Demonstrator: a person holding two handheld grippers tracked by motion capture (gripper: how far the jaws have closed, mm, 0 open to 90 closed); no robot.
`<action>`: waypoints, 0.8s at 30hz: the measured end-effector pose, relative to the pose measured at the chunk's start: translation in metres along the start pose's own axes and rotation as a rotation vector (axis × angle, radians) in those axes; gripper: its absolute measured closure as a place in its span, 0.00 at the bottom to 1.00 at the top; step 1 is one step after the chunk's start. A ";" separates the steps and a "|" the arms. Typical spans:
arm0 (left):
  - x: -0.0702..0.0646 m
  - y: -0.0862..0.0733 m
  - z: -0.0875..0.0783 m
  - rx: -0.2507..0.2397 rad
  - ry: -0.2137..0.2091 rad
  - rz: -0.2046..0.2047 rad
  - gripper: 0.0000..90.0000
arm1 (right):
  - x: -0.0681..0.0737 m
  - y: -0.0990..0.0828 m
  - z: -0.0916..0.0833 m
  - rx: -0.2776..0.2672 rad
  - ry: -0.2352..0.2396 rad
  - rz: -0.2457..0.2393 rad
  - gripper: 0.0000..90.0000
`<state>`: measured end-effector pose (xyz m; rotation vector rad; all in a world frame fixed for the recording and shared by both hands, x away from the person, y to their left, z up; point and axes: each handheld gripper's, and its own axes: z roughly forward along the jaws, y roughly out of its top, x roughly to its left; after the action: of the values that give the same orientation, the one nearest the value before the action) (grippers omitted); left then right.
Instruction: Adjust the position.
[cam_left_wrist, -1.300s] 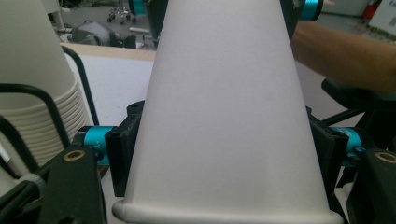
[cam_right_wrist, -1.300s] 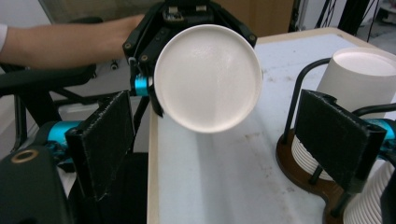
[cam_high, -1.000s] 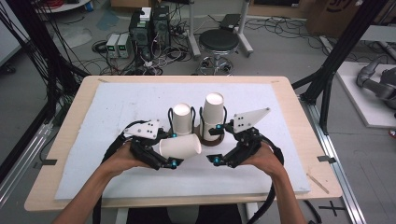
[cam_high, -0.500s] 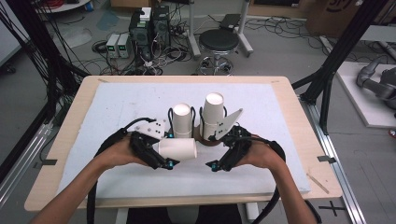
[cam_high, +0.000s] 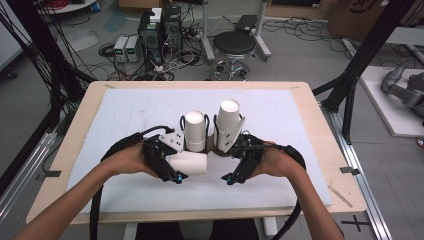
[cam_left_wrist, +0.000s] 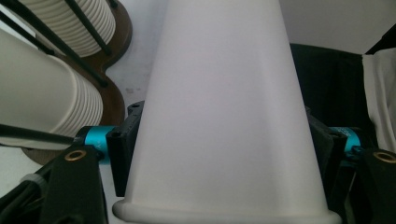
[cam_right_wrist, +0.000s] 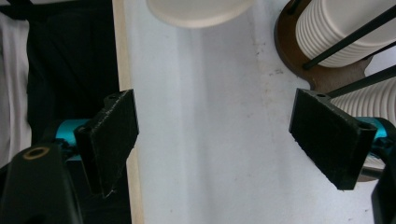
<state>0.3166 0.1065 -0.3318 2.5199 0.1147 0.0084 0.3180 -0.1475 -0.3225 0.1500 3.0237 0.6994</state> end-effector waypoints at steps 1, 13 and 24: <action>0.001 0.001 -0.001 0.017 0.003 0.008 0.33 | 0.000 0.001 0.000 0.007 0.005 0.000 0.18; 0.000 0.006 0.006 0.052 -0.014 0.009 0.33 | -0.001 0.006 0.005 0.032 0.017 -0.013 0.18; -0.002 0.021 0.015 0.103 -0.020 0.040 0.33 | -0.001 0.025 0.018 0.107 0.054 -0.058 0.18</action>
<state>0.3171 0.0808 -0.3315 2.6240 0.0581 -0.0064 0.3225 -0.1174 -0.3281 0.0469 3.1044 0.5459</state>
